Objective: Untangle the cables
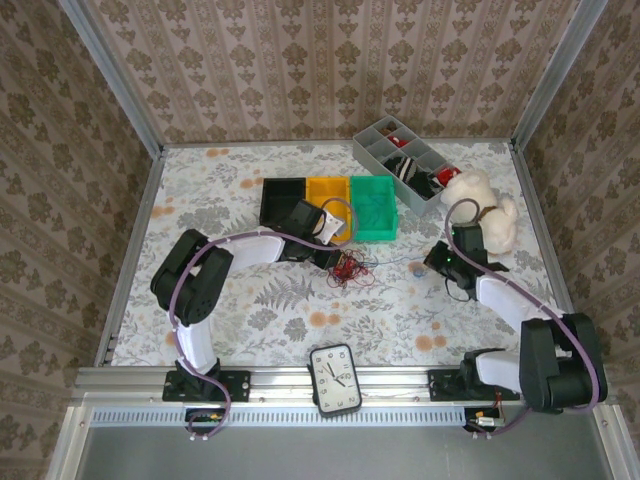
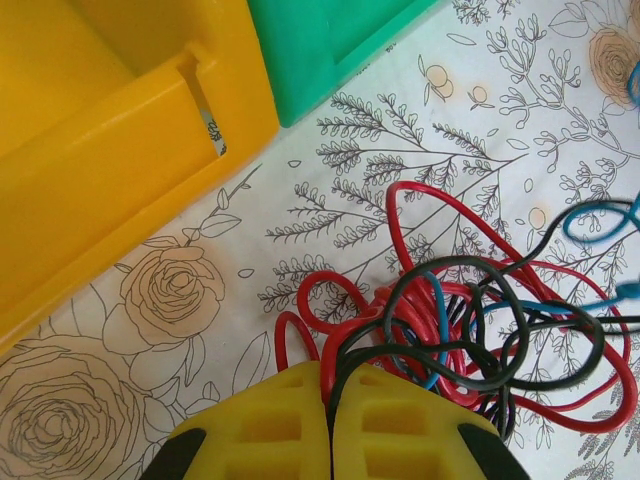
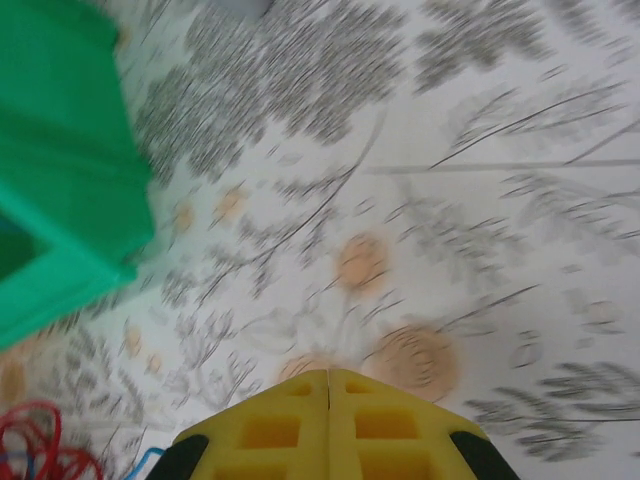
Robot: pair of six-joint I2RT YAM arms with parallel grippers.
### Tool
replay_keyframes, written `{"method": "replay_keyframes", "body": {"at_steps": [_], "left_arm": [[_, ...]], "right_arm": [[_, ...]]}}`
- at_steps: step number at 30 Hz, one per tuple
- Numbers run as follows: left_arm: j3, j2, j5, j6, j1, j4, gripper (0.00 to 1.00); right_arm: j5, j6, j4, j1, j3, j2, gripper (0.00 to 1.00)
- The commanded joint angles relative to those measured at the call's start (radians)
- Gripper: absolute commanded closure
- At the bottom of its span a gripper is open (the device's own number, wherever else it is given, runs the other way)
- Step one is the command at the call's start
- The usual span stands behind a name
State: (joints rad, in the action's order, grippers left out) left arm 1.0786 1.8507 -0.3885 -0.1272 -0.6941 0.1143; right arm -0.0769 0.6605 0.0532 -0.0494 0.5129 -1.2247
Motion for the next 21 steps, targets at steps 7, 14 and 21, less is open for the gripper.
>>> {"method": "replay_keyframes", "body": {"at_steps": [7,14,21], "left_arm": [[-0.001,0.002,0.023,0.004,-0.003,0.041,1.0],[-0.002,0.003,0.028,-0.001,0.002,0.041,1.0],[-0.014,-0.002,0.044,-0.025,0.015,0.036,1.0]], "right_arm": [[0.087,0.062,0.138,0.239,0.001,0.119,1.0],[0.005,0.053,0.172,0.488,0.016,0.171,1.0],[-0.062,0.128,0.15,0.64,0.006,0.166,1.0]]}}
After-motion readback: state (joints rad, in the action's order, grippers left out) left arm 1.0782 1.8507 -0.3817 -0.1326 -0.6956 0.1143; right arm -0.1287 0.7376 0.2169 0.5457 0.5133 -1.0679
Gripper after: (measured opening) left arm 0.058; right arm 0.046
